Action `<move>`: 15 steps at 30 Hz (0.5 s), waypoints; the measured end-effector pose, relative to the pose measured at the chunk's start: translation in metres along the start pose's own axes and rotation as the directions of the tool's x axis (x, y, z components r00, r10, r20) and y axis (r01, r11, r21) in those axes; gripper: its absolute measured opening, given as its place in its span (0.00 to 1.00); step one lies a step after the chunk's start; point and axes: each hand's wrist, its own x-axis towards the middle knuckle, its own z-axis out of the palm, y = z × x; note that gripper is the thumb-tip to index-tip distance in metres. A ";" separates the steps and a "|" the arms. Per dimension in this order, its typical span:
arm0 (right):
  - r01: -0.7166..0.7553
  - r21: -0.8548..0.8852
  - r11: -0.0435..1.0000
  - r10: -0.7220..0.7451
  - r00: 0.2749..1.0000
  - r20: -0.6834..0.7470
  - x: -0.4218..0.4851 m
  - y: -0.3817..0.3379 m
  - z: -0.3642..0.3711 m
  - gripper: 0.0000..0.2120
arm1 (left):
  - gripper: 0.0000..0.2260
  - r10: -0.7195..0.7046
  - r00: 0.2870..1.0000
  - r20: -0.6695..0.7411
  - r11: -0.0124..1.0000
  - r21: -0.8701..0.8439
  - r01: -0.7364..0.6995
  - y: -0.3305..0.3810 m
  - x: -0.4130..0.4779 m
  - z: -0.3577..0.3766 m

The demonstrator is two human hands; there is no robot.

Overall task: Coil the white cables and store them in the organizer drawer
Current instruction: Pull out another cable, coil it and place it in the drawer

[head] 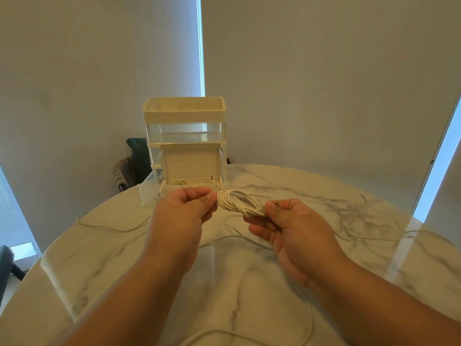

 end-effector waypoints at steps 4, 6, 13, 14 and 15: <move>0.028 0.016 0.999 -0.028 0.999 -0.032 0.002 0.001 0.000 0.04 | 0.03 -0.036 0.999 -0.027 0.999 0.003 0.036 -0.001 -0.001 -0.001; 0.041 0.024 0.999 -0.040 0.998 -0.045 0.003 0.002 0.000 0.04 | 0.03 -0.041 0.998 -0.037 0.999 -0.003 0.041 -0.002 -0.002 -0.001; 0.057 0.035 0.998 -0.056 0.998 -0.018 0.007 -0.006 -0.010 0.04 | 0.05 -0.196 0.969 0.150 0.980 0.048 0.191 -0.004 -0.006 0.003; 0.061 -0.001 0.998 -0.061 0.998 -0.011 0.007 -0.006 -0.011 0.04 | 0.06 -0.214 0.960 0.180 0.977 0.051 0.208 -0.004 -0.008 0.005; 0.069 -0.054 0.996 -0.069 0.998 -0.009 0.007 -0.004 -0.012 0.04 | 0.06 -0.222 0.955 0.197 0.975 0.042 0.218 -0.004 -0.009 0.005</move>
